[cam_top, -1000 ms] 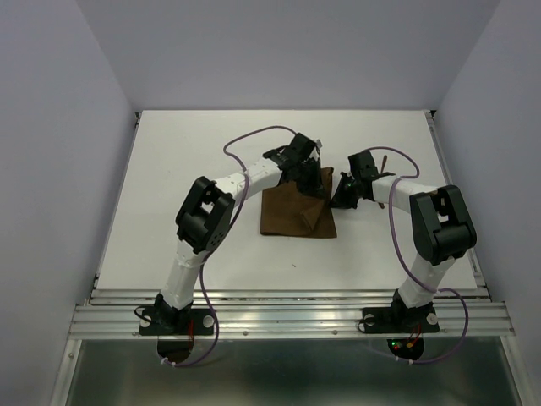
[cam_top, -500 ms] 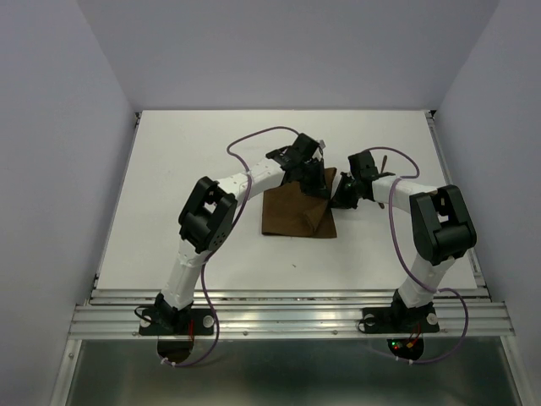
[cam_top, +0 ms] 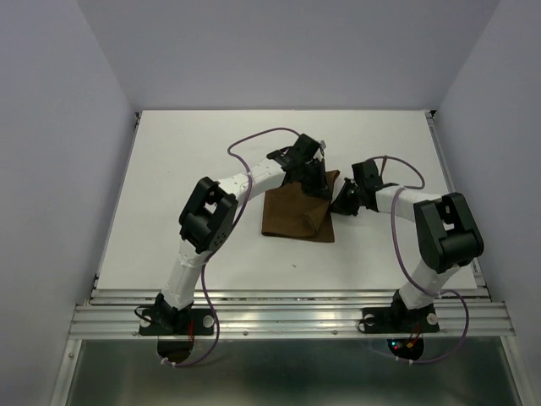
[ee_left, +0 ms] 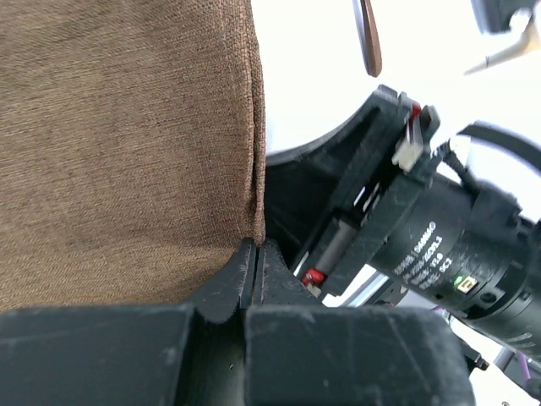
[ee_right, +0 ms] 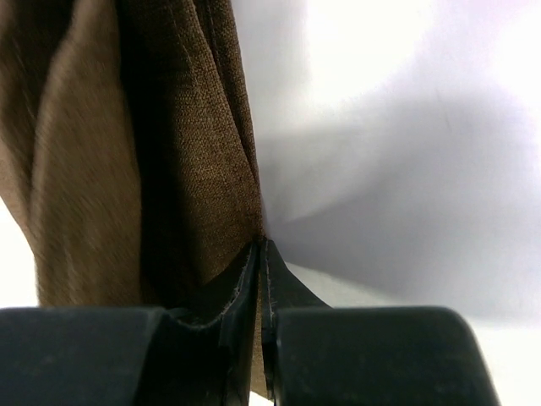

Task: Fold the napkin into a case and place the utensils inside
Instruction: Fold the rectangle-folded napkin at the center of the board.

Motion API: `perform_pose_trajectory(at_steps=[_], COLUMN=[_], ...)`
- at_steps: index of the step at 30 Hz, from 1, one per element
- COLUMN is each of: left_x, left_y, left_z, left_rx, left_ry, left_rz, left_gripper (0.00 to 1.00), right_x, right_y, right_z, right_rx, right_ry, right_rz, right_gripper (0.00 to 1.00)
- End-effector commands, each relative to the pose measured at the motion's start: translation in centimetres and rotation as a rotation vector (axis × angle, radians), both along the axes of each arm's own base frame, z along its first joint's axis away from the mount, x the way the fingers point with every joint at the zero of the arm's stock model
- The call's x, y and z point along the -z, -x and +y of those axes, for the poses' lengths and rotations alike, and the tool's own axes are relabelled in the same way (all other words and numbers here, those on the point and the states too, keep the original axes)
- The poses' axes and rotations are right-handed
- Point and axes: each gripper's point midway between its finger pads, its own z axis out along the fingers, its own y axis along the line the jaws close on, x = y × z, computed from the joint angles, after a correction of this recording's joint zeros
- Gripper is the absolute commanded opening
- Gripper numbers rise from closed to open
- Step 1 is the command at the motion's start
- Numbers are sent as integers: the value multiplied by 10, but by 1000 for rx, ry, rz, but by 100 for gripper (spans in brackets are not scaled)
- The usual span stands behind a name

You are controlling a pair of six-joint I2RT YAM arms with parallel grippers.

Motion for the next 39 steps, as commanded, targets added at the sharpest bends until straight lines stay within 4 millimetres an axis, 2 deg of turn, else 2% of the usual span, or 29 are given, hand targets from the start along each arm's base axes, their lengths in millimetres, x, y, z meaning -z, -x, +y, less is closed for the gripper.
perform_pose_trajectory(at_steps=[1,5,11,14,15,20,24,39], left_x=[-28,-26,-27,-29,-30,-29,-28,-44], left_y=[-5,-4,-3,-2,-2,0,4,10], left_z=[-12,-10,-10,-7,-6,0,3,21], left_rx=[2,-12,-2,1,2,5,14,32], left_ry=[62,58,58,50,48,14,2,-57], left_rz=[-49,-46,-49,-56,-58,-63,-61,-102], left_gripper=[0,0,0,0,0,0,0,0], right_x=[-7,-9,-15,-9,-9,-6,-8,-6], right_y=[6,9,10,12,13,12,9,1], right_z=[2,-2,-9,-9,-9,-6,-5,4], right_rx=[82,146,168,163,162,149,147,123], right_ry=[-50,-67,-47,-36,-38,-48,-53,-81], right_rz=[-28,-44,-65,-45,-43,-39,-46,-40], right_gripper=[9,12,25,26,26,12,7,6])
